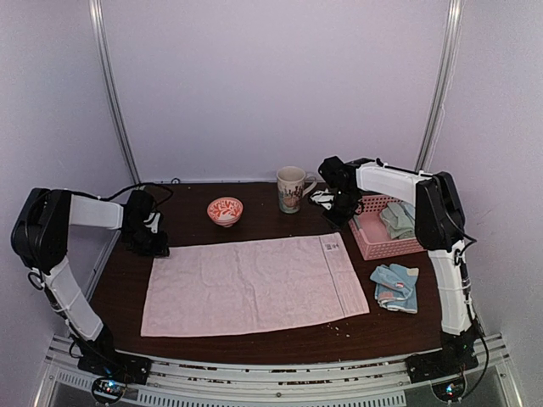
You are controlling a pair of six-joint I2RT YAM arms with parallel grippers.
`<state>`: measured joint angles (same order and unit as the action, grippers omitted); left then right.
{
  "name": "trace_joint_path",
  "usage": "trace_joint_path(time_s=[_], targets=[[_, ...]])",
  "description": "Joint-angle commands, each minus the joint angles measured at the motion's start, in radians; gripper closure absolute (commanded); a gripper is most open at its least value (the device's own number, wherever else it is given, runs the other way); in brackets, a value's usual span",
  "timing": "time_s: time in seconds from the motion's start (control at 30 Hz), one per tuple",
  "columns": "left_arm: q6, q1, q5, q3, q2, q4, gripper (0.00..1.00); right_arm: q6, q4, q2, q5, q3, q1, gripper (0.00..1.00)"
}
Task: Roll the towels
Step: Pick up the towel from the center of the board.
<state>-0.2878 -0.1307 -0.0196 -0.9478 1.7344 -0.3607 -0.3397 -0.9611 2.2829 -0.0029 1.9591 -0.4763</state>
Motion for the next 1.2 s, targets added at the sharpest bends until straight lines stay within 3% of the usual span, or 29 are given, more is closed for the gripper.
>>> trace_joint_path(time_s=[0.0,0.17,0.4,0.57,0.77,0.97,1.03,1.17], targets=[[-0.027,0.007,0.023,-0.019,0.025,0.004,0.55,0.010,-0.028,-0.046,-0.012,0.014,-0.007,0.78],[-0.043,0.034,0.056,-0.029,0.001,0.005,0.55,0.010,-0.025,-0.056,-0.019,0.006,-0.007,0.78],[-0.022,0.078,-0.003,-0.040,-0.006,0.011,0.51,0.008,-0.027,-0.052,-0.031,-0.003,-0.008,0.78],[0.003,0.080,-0.119,-0.059,0.048,0.016,0.58,0.007,-0.027,-0.054,-0.035,-0.013,-0.010,0.79],[-0.006,0.083,-0.113,-0.074,0.100,0.005,0.65,0.005,-0.022,-0.059,-0.037,-0.032,-0.010,0.79],[-0.012,0.085,-0.100,-0.072,0.128,-0.014,0.80,0.005,-0.020,-0.059,-0.039,-0.041,-0.010,0.79],[-0.012,0.085,-0.084,-0.069,0.118,-0.027,0.79,0.004,-0.021,-0.060,-0.037,-0.043,-0.010,0.79],[-0.008,0.085,-0.045,-0.060,0.079,-0.060,0.66,0.004,-0.019,-0.065,-0.031,-0.053,-0.010,0.79]])
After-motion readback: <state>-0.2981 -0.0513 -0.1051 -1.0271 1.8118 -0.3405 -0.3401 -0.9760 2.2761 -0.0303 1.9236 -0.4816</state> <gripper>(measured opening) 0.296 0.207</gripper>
